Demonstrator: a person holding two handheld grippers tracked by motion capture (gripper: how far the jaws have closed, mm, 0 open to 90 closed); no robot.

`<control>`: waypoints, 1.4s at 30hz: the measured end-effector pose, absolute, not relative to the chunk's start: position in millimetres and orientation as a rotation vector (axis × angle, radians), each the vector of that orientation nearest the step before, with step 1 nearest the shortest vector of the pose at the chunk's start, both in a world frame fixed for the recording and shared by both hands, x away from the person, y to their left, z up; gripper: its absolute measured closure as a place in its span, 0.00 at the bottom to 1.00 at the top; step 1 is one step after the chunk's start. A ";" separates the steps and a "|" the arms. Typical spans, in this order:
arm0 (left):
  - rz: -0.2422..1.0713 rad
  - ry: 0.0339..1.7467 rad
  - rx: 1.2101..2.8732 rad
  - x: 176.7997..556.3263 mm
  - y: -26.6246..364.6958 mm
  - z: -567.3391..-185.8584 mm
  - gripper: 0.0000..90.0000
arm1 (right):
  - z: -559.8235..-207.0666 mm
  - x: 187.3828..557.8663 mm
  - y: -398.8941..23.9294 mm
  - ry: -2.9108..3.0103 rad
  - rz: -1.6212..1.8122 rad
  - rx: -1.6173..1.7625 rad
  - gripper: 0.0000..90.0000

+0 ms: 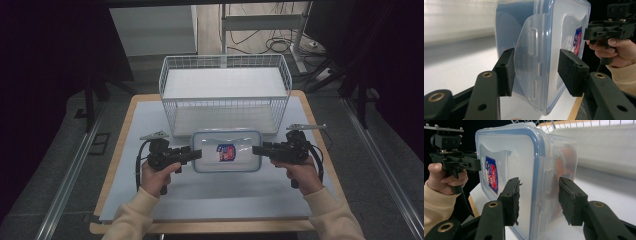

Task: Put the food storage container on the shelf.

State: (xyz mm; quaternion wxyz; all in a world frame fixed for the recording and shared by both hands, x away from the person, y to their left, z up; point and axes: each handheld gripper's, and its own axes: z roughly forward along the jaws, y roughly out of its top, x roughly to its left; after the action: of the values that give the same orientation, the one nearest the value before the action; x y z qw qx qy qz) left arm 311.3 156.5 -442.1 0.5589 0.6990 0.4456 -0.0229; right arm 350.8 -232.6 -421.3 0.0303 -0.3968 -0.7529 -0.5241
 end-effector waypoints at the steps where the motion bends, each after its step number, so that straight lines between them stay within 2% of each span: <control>1: -0.048 1.043 1.650 312.3 156.6 -438.5 0.55 | -417.1 351.4 -232.7 -2.321 -1.623 -1.221 0.59; 22: 0.029 0.984 1.640 335.8 158.7 -377.0 0.55 | -357.0 372.2 -229.3 -2.365 -1.734 -1.171 0.58; 42: 0.039 0.964 1.623 357.6 156.8 -355.2 0.55 | -328.3 389.9 -231.1 -2.398 -1.770 -1.168 0.58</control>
State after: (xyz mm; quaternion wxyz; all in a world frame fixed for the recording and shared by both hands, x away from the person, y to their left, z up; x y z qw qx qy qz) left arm 357.6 156.8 -355.2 0.5865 0.6964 0.4133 0.0167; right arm 389.9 -231.1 -328.3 -0.0297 -0.3646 -0.7489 -0.5526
